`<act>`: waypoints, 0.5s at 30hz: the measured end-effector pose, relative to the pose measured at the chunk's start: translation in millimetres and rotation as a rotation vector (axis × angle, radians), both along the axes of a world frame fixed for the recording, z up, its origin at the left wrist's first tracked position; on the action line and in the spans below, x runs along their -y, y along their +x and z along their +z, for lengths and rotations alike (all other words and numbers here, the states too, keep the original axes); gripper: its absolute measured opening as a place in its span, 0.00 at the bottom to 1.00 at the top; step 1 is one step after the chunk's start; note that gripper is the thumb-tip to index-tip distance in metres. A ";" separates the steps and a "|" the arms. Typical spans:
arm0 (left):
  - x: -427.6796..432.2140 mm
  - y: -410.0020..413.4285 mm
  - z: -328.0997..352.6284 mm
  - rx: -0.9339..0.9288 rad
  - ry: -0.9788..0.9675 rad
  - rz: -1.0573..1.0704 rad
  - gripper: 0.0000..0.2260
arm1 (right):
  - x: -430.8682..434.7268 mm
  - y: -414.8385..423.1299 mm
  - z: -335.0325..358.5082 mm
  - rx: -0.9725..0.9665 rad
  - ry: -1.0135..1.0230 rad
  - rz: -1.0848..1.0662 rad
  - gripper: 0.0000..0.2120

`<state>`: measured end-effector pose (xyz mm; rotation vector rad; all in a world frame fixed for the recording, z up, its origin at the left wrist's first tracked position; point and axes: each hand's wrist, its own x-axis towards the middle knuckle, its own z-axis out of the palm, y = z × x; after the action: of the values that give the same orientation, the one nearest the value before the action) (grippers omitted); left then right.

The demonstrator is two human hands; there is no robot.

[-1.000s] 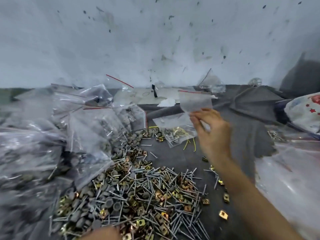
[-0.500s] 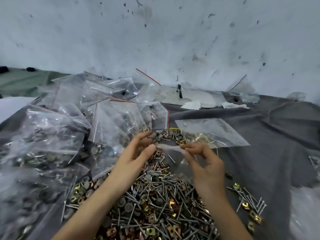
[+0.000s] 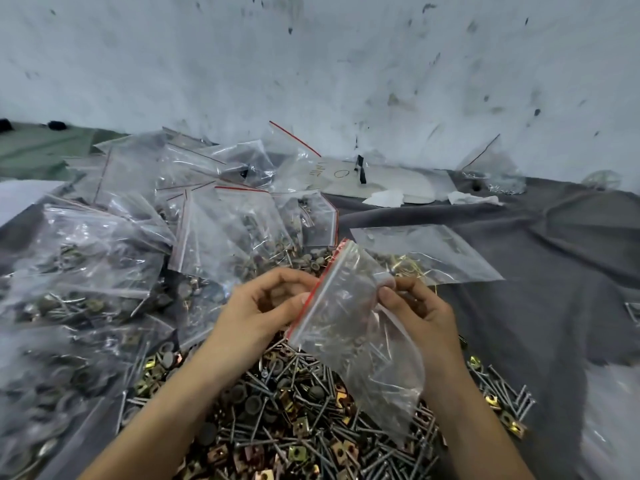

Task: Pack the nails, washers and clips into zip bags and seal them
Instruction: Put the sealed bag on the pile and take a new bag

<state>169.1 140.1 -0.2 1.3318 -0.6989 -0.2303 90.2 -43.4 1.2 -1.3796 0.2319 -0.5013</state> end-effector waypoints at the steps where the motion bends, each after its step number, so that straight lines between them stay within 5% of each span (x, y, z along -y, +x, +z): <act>1: 0.0 0.3 0.0 0.000 0.001 -0.019 0.09 | 0.7 0.0 -0.8 -0.014 0.011 -0.003 0.06; 8: -5.9 1.1 3.8 0.104 0.144 -0.016 0.16 | 8.5 3.4 -5.4 -0.083 0.277 0.092 0.11; 10: -6.5 -1.0 5.6 0.049 0.146 -0.111 0.07 | 11.9 3.7 -4.1 -0.072 0.371 0.121 0.14; 12: -8.1 -4.3 6.8 0.035 0.184 -0.170 0.13 | 13.2 5.0 -3.8 -0.073 0.412 0.101 0.16; 15: -7.1 -9.1 10.1 0.204 0.228 -0.115 0.12 | 12.9 5.8 -8.2 -0.088 0.458 0.081 0.32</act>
<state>160.0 147.2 9.9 1.5486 -0.9442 -0.2748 96.0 -56.3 -7.0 -0.9595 0.3382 -0.2953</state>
